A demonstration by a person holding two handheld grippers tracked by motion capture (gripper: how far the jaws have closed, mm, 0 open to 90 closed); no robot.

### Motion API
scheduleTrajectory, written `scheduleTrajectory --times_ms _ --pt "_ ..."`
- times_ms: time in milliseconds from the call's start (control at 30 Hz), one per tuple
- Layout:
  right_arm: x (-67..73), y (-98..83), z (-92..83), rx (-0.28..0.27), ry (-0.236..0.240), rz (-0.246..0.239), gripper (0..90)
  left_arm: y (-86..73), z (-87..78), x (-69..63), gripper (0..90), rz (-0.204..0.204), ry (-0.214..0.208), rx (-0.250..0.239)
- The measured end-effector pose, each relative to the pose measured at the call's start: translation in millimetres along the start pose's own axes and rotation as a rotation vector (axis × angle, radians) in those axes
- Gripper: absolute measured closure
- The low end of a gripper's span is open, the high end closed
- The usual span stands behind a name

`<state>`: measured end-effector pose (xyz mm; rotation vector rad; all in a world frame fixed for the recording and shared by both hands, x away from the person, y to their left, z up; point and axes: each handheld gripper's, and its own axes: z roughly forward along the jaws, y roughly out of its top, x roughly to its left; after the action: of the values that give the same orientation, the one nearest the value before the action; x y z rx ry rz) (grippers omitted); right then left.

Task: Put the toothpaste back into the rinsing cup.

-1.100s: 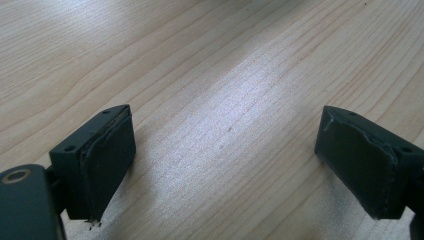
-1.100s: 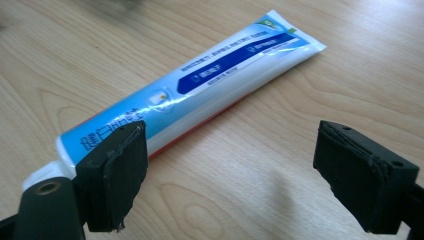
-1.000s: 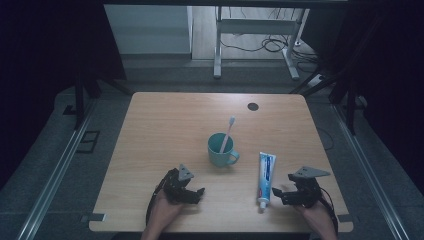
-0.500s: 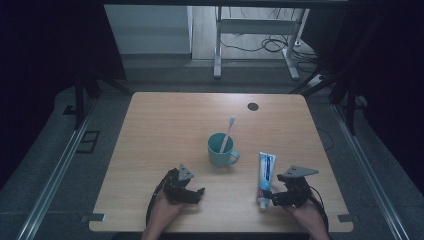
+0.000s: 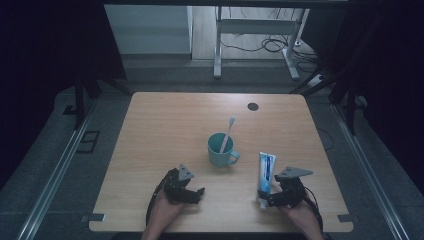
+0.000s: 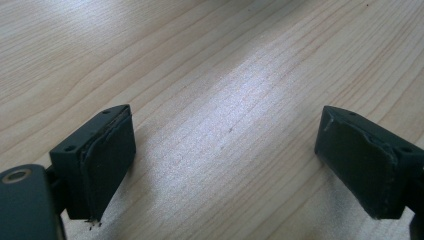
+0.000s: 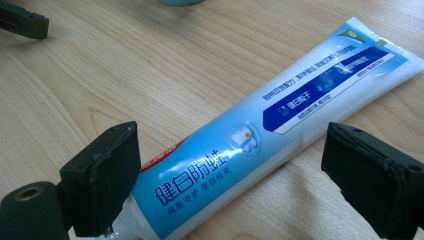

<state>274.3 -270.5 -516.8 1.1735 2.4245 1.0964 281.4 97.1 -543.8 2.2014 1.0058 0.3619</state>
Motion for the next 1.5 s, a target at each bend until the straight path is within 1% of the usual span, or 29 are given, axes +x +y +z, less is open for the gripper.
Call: scheduleTrajectory --times_ms 100,267,667,933,1067,1233,1467,1500 --pt "0.4 -0.9 1.9 0.003 0.004 -0.001 9.1 0.0 0.0 0.0 9.5 0.0 0.0 0.0" --pt "-1.2 -2.4 0.2 0.002 0.001 -0.001 9.1 0.0 0.0 0.1 9.4 0.0 0.0 0.0" --pt "-12.6 -10.5 -8.1 0.016 -0.005 -0.001 11.5 0.0 0.0 0.0 9.5 0.0 0.0 0.0" --pt "-20.8 -14.6 -12.6 0.029 -0.027 0.011 12.0 0.0 0.0 0.1 9.5 0.0 0.0 0.001" --pt "-27.3 -17.7 -15.7 0.036 -0.048 0.023 12.4 0.0 -0.1 0.1 9.5 0.001 0.0 0.001" --pt "-37.3 -23.2 -18.4 0.028 -0.062 0.044 12.4 0.1 0.0 0.2 9.5 0.003 0.0 0.0" --pt "-44.7 -24.7 -20.0 0.028 -0.077 0.046 13.0 0.1 0.0 0.3 9.5 0.004 0.0 0.0" --pt "-47.9 -25.3 -20.4 0.032 -0.085 0.045 13.3 0.1 -0.1 0.4 9.4 0.005 0.0 0.001"
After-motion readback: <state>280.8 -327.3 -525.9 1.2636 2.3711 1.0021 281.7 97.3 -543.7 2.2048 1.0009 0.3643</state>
